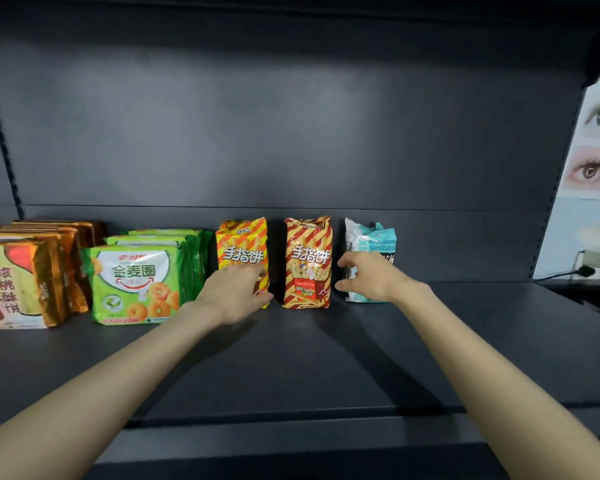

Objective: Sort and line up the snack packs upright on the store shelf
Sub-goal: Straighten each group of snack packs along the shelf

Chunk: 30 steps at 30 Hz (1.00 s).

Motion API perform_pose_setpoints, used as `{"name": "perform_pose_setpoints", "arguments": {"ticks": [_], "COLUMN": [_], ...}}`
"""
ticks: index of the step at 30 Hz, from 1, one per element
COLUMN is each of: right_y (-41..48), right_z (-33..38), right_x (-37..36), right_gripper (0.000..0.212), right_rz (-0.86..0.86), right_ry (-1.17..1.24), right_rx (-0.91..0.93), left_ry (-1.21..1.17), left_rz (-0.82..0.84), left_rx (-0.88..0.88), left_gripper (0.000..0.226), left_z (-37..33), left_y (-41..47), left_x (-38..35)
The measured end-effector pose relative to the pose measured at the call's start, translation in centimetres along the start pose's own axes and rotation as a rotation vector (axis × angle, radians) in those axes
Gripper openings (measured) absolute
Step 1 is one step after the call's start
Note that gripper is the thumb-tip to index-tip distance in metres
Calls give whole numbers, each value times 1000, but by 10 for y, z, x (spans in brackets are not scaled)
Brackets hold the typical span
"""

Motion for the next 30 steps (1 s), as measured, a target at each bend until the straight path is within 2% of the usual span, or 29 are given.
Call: {"name": "perform_pose_setpoints", "arguments": {"ticks": [6,15,20,27,30], "right_y": [-10,-4,9,39,52], "right_z": [25,26,13,3,-2], "right_x": [-14,-18,-22,-28,-29], "right_gripper": [49,54,65,78,76], "right_rz": [-14,-20,-22,-25,-13], "right_ry": [4,25,128,405,465], "right_rx": [-58,-97,-125,-92,-62], "left_ry": [-19,-219,-349,-566,-637], "left_rz": [25,39,106,171,181], "left_rx": [-52,-45,-19,90,122], "left_gripper": [50,51,59,82,87], "left_z": [27,31,23,12,7], "left_y": [-10,-1,8,31,38], "left_x": [1,-19,-42,-71,-81]}}
Point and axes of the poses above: each hand's wrist, its own y-axis towards the middle knuckle, its own x-axis out of the back of the hand, z = x × y, the point moved 5 cm from there along y, towards the middle knuckle, and after that the axes turned 4 degrees about -y, right-handed, at the moved point
